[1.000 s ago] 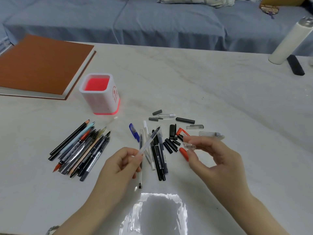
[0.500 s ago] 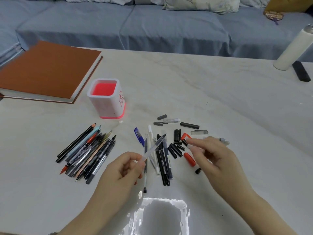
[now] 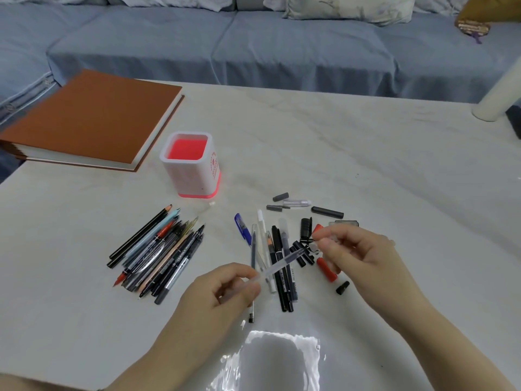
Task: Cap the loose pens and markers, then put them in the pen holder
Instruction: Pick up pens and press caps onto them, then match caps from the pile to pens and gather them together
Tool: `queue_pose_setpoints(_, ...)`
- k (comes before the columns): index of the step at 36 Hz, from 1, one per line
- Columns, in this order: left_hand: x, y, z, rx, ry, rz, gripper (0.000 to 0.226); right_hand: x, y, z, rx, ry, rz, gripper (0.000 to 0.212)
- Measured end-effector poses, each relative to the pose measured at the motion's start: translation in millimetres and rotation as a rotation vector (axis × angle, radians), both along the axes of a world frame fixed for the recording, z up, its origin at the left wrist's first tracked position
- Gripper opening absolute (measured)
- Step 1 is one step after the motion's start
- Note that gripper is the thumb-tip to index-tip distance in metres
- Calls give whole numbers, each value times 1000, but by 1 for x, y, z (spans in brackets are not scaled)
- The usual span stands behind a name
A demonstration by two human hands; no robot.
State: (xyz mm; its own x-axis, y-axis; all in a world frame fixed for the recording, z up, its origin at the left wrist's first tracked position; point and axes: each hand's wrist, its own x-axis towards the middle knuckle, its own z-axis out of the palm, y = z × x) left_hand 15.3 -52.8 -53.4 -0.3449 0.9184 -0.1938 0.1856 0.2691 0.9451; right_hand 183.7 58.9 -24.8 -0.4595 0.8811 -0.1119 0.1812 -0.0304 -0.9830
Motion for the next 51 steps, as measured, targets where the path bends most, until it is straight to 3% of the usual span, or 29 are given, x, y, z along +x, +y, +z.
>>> queue_pose_setpoints(12,3,1,9,17,-21,-74,16,3,-2,1,-100,58,152,26)
queue_pose_setpoints(15,4,3,9,32,-42,-85,3,2,-2,2,-142,117,132,25)
queue_pose_setpoints(18,5,4,6,54,-27,-80,13,-1,-3,0,-152,165,74,22)
queue_pose_setpoints(20,5,4,5,97,82,-100,12,-3,-4,-2,-144,173,45,22)
queue_pose_setpoints(23,0,5,0,267,519,-194,13,-6,-4,-4,-137,185,27,21)
queue_pose_setpoints(26,-2,8,-2,349,633,-192,19,-9,-4,-4,-129,223,1,19)
queue_pose_setpoints(30,-3,14,-2,444,593,-114,20,-13,-2,-3,-94,251,-12,19)
queue_pose_setpoints(36,-8,21,9,404,415,-85,17,-15,1,1,-56,263,-5,17)
queue_pose_setpoints(40,-7,23,8,388,401,-95,14,-16,1,1,-53,256,-12,13)
queue_pose_setpoints(44,-6,27,1,310,325,-78,12,-24,0,-10,-118,256,-75,15)
queue_pose_setpoints(51,-11,29,-12,141,401,-210,30,-46,-6,-36,-288,326,-265,25)
